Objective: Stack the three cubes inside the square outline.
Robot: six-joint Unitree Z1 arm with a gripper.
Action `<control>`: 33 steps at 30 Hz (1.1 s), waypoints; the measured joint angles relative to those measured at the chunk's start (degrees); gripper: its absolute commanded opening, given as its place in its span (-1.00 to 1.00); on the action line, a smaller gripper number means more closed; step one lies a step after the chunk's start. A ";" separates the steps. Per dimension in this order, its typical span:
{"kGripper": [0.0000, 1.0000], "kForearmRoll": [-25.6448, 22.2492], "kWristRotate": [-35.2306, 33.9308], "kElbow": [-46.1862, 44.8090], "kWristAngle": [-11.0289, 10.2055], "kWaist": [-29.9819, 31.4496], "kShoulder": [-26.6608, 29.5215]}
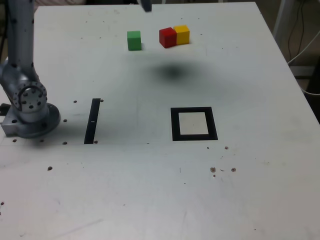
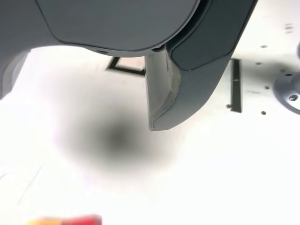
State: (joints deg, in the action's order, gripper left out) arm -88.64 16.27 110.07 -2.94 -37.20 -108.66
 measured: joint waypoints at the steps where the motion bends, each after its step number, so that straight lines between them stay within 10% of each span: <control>1: 0.91 -0.46 -1.84 1.65 -0.75 -0.36 -0.38; 11: 0.83 -0.95 -21.01 6.41 -4.22 -4.18 -1.11; 24: 0.79 3.95 -33.02 -0.10 0.63 -6.18 -0.92; 33: 0.83 -1.61 -35.68 10.71 -4.46 -4.19 -7.90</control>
State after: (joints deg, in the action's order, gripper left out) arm -90.25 -19.41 120.78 -7.41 -41.40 -116.55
